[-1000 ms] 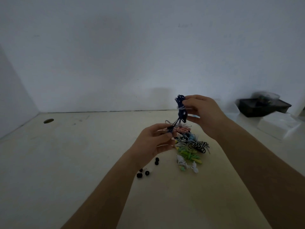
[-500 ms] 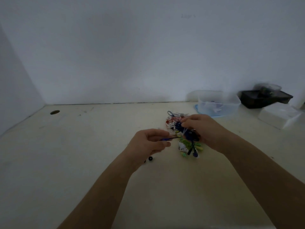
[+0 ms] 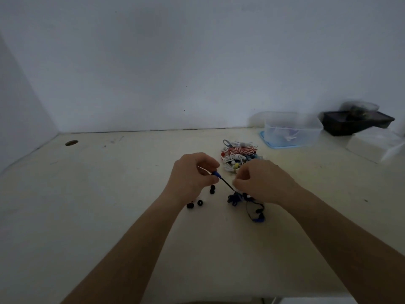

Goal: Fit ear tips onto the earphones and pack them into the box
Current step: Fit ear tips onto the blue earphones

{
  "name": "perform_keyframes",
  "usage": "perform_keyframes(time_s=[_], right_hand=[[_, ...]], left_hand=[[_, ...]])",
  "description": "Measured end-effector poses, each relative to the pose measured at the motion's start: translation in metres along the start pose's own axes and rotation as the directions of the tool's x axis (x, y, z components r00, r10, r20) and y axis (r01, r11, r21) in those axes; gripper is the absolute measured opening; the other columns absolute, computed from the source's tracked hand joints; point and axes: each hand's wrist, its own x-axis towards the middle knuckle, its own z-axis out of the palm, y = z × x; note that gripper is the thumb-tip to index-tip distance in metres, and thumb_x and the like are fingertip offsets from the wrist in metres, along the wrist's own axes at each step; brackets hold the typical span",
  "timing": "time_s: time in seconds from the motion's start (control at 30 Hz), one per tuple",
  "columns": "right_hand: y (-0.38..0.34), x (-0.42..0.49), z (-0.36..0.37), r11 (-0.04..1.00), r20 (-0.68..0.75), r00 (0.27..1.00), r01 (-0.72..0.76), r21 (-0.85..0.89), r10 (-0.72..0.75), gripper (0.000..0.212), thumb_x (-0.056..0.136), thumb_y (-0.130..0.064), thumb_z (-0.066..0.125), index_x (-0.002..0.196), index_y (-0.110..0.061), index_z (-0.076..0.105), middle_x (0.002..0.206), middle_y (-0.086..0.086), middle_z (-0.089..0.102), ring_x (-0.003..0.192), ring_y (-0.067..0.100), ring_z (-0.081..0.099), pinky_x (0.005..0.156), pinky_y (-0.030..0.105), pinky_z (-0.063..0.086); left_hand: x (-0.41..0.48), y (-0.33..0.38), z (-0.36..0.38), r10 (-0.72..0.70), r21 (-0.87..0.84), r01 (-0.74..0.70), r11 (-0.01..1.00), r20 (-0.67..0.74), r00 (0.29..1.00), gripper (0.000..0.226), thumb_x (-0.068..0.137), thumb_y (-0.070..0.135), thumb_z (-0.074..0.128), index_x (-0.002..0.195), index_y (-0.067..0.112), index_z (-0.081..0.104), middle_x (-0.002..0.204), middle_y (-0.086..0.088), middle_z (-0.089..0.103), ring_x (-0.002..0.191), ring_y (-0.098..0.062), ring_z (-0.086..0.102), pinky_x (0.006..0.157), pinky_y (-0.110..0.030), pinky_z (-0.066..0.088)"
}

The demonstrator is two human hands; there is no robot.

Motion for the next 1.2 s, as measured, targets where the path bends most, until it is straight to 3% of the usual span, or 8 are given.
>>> perform_keyframes(time_s=[0.07, 0.13, 0.3, 0.5, 0.67, 0.8, 0.97, 1.2], right_hand=[[-0.003, 0.003, -0.003, 0.999, -0.129, 0.991, 0.043, -0.008, -0.044, 0.017, 0.091, -0.03, 0.058, 0.079, -0.024, 0.069, 0.077, -0.006, 0.067, 0.073, 0.012, 0.062, 0.063, 0.023, 0.046], [-0.006, 0.01, -0.004, 0.983, -0.186, 0.98, 0.103, 0.154, -0.074, 0.017, 0.094, -0.029, 0.057, 0.09, -0.023, 0.073, 0.083, -0.009, 0.068, 0.077, 0.008, 0.062, 0.064, 0.016, 0.042], [-0.005, 0.025, 0.002, 0.848, -0.001, 0.993, 0.1, 0.52, -0.117, 0.01, 0.093, -0.02, 0.066, 0.101, -0.018, 0.073, 0.081, -0.003, 0.075, 0.07, 0.009, 0.071, 0.065, 0.02, 0.057], [-0.002, 0.042, 0.004, 0.713, -0.028, 0.998, 0.061, 0.699, -0.058, 0.014, 0.096, -0.014, 0.063, 0.103, -0.016, 0.075, 0.089, 0.011, 0.075, 0.074, 0.017, 0.067, 0.071, 0.024, 0.06], [0.001, 0.056, 0.001, 0.49, 0.069, 0.996, -0.087, 0.867, 0.055, 0.024, 0.099, -0.007, 0.052, 0.098, -0.006, 0.076, 0.091, 0.018, 0.065, 0.072, 0.02, 0.061, 0.07, 0.03, 0.055], [-0.002, 0.066, 0.006, 0.356, 0.136, 0.986, -0.162, 0.92, 0.098, 0.026, 0.097, -0.005, 0.049, 0.095, 0.001, 0.075, 0.087, 0.016, 0.059, 0.064, 0.02, 0.064, 0.065, 0.031, 0.056], [-0.001, 0.068, 0.015, 0.377, 0.153, 0.988, -0.148, 0.914, 0.017, 0.026, 0.097, -0.005, 0.051, 0.092, -0.003, 0.076, 0.079, 0.011, 0.057, 0.055, 0.015, 0.055, 0.052, 0.028, 0.048], [0.002, 0.063, 0.026, 0.354, 0.093, 0.991, -0.053, 0.934, -0.097, 0.024, 0.101, -0.006, 0.05, 0.101, -0.007, 0.074, 0.073, 0.002, 0.059, 0.062, 0.013, 0.056, 0.06, 0.025, 0.05]], left_hand=[[0.004, 0.001, 0.001, 0.02, 0.0, -0.02, 1.0, 0.014, 1.0, 0.027, 0.072, 0.005, 0.083, 0.092, 0.02, 0.074, 0.083, 0.01, 0.074, 0.071, -0.003, 0.07, 0.068, -0.013, 0.055], [0.007, 0.001, 0.001, 0.043, 0.006, -0.043, 0.999, 0.027, 0.999, 0.029, 0.07, 0.005, 0.084, 0.09, 0.022, 0.073, 0.082, 0.01, 0.073, 0.071, -0.003, 0.069, 0.069, -0.014, 0.055], [0.016, -0.002, 0.0, 0.092, -0.027, -0.091, 0.995, 0.017, 0.996, 0.03, 0.067, 0.004, 0.085, 0.088, 0.021, 0.072, 0.082, 0.007, 0.074, 0.072, -0.008, 0.07, 0.07, -0.023, 0.058], [0.025, -0.013, -0.013, 0.066, -0.134, -0.068, 0.989, -0.022, 0.998, 0.037, 0.076, 0.005, 0.081, 0.106, 0.024, 0.066, 0.096, 0.004, 0.073, 0.077, -0.011, 0.073, 0.072, -0.025, 0.06], [0.037, -0.039, -0.028, 0.039, 0.101, -0.021, 0.995, -0.181, 0.983, 0.027, 0.088, 0.001, 0.066, 0.094, 0.027, 0.07, 0.09, 0.013, 0.071, 0.072, -0.004, 0.068, 0.067, -0.012, 0.052], [0.041, -0.052, -0.028, -0.013, 0.324, 0.047, 0.945, -0.106, 0.994, 0.023, 0.093, 0.011, 0.063, 0.091, 0.032, 0.07, 0.094, 0.015, 0.068, 0.076, 0.004, 0.059, 0.066, -0.004, 0.039], [0.039, -0.055, -0.034, -0.06, 0.46, 0.015, 0.888, 0.084, 0.995, 0.018, 0.093, 0.018, 0.065, 0.091, 0.035, 0.072, 0.091, 0.02, 0.062, 0.073, 0.004, 0.055, 0.065, -0.006, 0.036], [0.039, -0.054, -0.032, -0.104, 0.527, -0.008, 0.85, 0.182, 0.978, 0.013, 0.09, 0.024, 0.07, 0.095, 0.034, 0.075, 0.083, 0.022, 0.057, 0.07, 0.005, 0.051, 0.061, -0.007, 0.034]])
